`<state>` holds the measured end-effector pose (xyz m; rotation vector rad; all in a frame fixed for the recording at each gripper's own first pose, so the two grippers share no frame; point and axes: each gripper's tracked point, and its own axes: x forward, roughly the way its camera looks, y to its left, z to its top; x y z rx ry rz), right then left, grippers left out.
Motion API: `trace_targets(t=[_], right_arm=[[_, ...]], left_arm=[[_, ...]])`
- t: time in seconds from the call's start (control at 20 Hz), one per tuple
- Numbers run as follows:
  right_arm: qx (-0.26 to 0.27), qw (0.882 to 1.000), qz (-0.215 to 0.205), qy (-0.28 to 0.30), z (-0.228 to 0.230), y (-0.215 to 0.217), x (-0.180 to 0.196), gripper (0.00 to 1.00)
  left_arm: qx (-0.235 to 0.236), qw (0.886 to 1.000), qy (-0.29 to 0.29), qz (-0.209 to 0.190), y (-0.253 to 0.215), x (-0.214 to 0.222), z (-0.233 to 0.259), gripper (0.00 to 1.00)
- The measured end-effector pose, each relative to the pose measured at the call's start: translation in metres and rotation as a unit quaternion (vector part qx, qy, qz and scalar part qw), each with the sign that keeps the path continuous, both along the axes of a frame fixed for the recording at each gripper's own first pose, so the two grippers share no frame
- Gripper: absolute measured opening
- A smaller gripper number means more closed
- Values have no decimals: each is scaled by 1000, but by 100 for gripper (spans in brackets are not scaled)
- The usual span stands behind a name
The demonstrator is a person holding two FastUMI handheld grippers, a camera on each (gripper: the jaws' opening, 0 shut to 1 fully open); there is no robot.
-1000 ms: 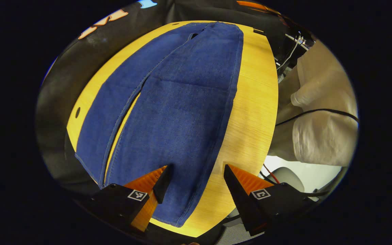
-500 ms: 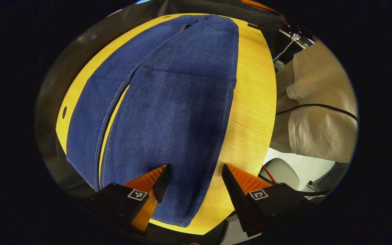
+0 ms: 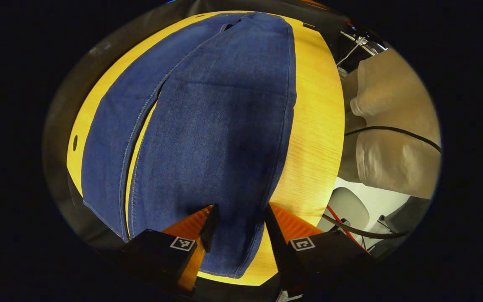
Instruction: Grasp the waist and the cuffs of the jeans and fold them to make the two legs overlap; first hold the waist and fold one-third of the jeans toward the cuffs, then hold the cuffs and fold the remaining one-third in the same direction to finish folding.
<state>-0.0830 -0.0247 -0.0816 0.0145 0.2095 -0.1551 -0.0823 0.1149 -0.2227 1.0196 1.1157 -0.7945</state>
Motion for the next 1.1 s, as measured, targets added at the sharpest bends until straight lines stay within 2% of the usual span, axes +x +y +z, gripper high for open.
trace_targets(t=[0.15,0.25,0.3,0.35,0.45,0.65,0.85,0.95,1.1], right_arm=[[1,1000,-6,3,-2,-4,4,98],[-10,1000,-2,12,-5,-8,5,98],[-18,1000,5,19,-7,-10,6,98],[-26,999,14,27,-8,-12,8,98],[-34,998,27,38,-5,-21,12,98],[-55,995,55,61,-6,-43,24,98],[-114,981,89,126,-26,-77,36,99],[-164,964,127,163,-41,-91,40,99],[-237,927,196,214,-63,-108,43,99]], left_arm=[[3,1000,0,4,1,0,2,52],[7,1000,-2,2,3,5,3,46],[8,1000,-5,0,3,8,5,36],[8,1000,-9,0,4,12,6,22],[6,1000,-3,2,3,11,6,1],[10,1000,3,-9,3,12,4,0],[13,1000,9,-8,3,11,4,0],[14,1000,11,-5,4,11,6,0],[6,999,12,32,5,14,5,0]])
